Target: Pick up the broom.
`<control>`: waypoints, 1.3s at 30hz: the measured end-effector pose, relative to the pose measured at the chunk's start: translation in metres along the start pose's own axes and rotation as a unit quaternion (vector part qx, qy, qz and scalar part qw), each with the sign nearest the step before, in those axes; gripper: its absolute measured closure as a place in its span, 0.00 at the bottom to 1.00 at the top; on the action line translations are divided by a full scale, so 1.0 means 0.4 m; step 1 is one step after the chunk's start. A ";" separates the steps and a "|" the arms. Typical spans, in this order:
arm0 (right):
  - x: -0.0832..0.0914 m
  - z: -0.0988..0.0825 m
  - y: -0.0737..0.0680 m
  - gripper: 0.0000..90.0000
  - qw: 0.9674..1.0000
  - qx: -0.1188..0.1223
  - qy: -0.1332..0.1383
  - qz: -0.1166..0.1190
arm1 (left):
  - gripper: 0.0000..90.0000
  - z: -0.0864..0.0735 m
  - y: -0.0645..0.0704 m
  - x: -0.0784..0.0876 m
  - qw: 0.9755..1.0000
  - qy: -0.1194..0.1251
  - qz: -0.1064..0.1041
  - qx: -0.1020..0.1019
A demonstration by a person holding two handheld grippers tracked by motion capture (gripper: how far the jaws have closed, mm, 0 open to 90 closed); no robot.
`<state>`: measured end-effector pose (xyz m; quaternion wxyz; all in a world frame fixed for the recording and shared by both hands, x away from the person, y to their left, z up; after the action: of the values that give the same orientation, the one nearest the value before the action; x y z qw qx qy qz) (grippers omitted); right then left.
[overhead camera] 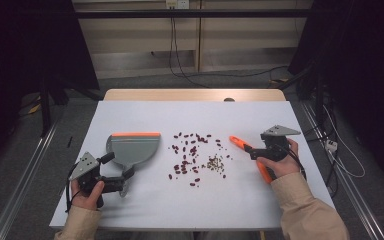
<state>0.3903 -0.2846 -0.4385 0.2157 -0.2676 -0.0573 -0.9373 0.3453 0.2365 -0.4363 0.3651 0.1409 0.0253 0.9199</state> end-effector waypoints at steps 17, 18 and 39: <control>-0.041 0.000 0.031 0.56 0.997 0.021 -0.068 0.035 | 0.04 -0.001 0.001 -0.001 1.000 -0.002 -0.001 0.000; -0.045 -0.002 0.032 0.57 0.996 0.018 -0.074 0.038 | 0.04 -0.001 0.001 -0.002 1.000 -0.002 -0.002 0.000; -0.109 0.011 0.041 0.73 0.980 0.029 -0.190 0.059 | 0.04 -0.005 0.002 -0.006 1.000 -0.010 -0.004 -0.003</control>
<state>0.4329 -0.2821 -0.4576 0.2639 -0.4371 -0.1081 -0.8530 0.3460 0.2344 -0.4388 0.3692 0.1492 0.0191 0.9171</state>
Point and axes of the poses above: each handheld gripper's, and its own axes: x roughly backward along the jaws, z roughly out of its top, y roughly to its right, the point moved 1 cm from there along -x, roughly forward along the jaws, and after that the axes turned 4 degrees about y, right-handed, at the moved point
